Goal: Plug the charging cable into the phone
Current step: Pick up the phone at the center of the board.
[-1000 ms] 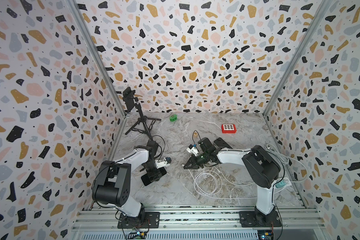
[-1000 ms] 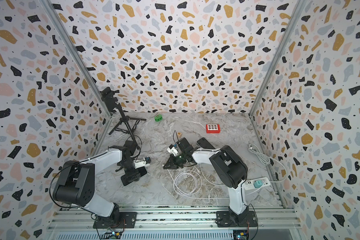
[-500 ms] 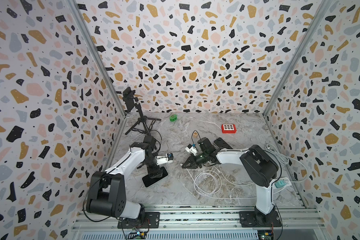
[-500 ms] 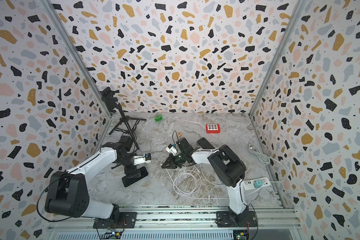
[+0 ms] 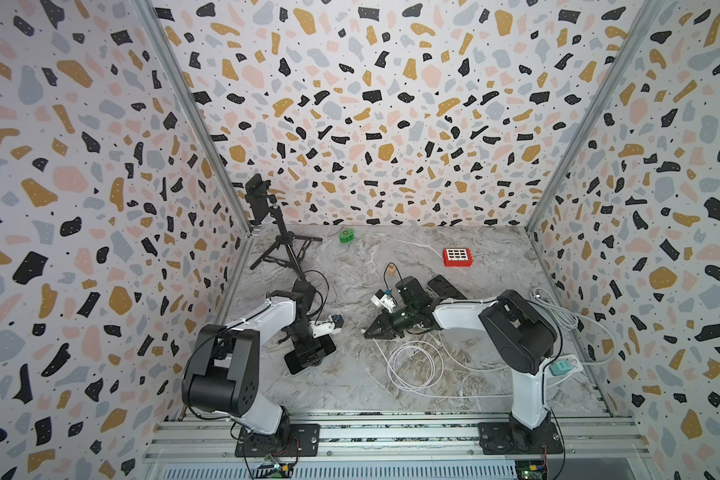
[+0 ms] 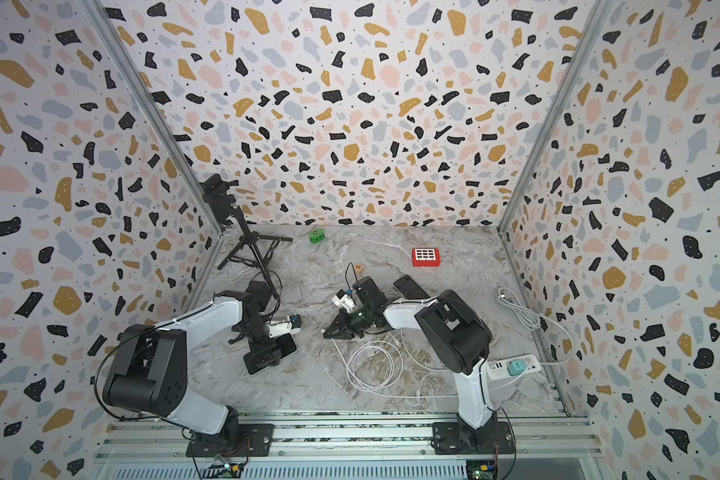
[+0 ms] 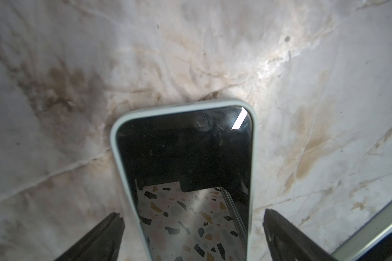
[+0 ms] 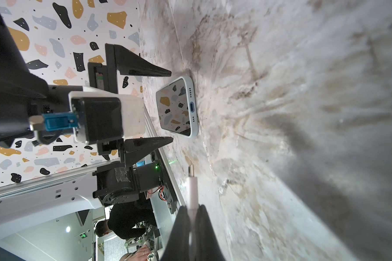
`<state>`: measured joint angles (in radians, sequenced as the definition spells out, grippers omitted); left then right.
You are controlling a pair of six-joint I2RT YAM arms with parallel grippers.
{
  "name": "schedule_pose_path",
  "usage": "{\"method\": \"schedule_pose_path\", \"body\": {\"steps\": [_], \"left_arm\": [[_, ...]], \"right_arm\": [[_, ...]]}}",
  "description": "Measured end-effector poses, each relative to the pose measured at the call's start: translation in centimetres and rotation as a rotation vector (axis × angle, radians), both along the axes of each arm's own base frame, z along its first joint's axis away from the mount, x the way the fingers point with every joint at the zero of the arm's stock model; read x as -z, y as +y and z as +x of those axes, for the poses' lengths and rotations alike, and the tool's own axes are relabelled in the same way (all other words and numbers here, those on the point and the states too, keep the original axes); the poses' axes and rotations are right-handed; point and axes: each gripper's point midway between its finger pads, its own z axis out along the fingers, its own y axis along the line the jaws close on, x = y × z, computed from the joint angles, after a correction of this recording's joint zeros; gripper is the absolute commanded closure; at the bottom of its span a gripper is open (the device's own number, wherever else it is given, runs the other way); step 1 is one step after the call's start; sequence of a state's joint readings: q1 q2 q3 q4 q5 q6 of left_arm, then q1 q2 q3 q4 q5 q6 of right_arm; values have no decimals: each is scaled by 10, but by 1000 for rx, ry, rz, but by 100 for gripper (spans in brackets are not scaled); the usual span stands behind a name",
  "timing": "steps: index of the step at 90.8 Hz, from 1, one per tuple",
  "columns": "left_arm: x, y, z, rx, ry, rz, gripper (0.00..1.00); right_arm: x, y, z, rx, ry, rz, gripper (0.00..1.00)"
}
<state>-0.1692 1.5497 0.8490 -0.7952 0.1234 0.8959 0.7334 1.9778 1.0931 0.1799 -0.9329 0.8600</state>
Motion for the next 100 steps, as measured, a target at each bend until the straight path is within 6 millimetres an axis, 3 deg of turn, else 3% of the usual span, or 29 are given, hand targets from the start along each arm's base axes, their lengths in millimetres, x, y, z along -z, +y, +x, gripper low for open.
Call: {"method": "schedule_pose_path", "body": {"steps": [4,20,29,52,63,86,100], "left_arm": [[3,0,-1,-1,-1,7,2],[7,6,6,-5,-42,58,25],[7,8,8,1,-53,72,31],[6,7,6,18,-65,65,32],[1,1,-3,50,-39,27,32],[-45,-34,-20,283,-116,-203,31],[-55,-48,-31,451,-145,-293,31]], "right_arm": [[0,0,0,0,0,0,100],[-1,1,1,5,3,3,100],[-1,1,2,7,2,6,100],[7,4,3,15,23,4,100],[17,6,-6,-15,47,-12,100],[15,14,-46,-189,70,0,100],[8,8,-59,-244,101,28,100]]}}
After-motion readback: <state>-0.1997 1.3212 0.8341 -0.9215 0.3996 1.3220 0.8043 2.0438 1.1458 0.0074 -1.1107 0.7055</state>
